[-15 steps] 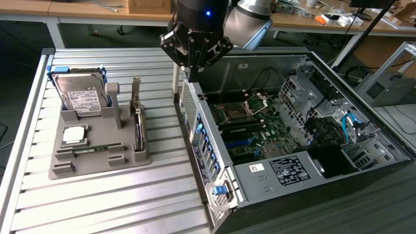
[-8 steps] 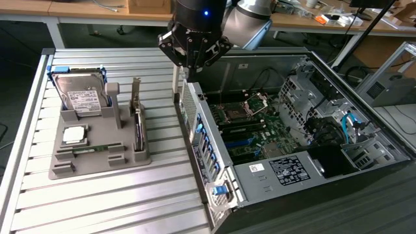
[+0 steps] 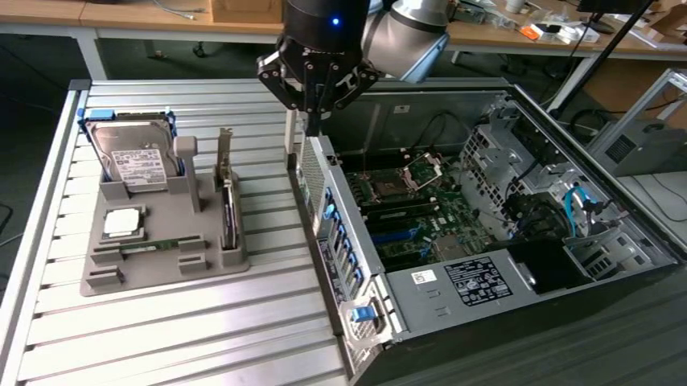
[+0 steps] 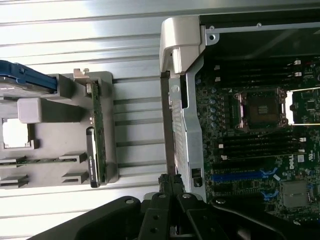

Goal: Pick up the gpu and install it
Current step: 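Reach for the gpu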

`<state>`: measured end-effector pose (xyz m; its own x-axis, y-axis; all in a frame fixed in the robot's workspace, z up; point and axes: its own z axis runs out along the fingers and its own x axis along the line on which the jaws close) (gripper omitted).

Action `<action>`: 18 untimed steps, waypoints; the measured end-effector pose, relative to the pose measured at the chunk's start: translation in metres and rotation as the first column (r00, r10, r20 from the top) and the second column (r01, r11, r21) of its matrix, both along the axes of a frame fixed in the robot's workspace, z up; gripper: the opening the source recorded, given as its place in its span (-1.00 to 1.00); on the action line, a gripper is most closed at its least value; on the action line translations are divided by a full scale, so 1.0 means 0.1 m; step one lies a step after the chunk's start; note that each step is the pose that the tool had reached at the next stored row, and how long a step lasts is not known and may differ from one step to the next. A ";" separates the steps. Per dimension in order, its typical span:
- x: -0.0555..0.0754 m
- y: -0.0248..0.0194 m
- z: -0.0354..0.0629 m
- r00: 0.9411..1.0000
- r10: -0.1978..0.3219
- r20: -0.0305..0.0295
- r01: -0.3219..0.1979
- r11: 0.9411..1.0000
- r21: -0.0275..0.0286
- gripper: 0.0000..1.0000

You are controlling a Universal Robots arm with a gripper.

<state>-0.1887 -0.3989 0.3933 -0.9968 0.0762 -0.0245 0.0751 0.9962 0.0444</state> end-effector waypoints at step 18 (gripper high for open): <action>-0.13 0.000 0.000 1.000 0.000 0.000 0.000 1.000 0.000 -0.79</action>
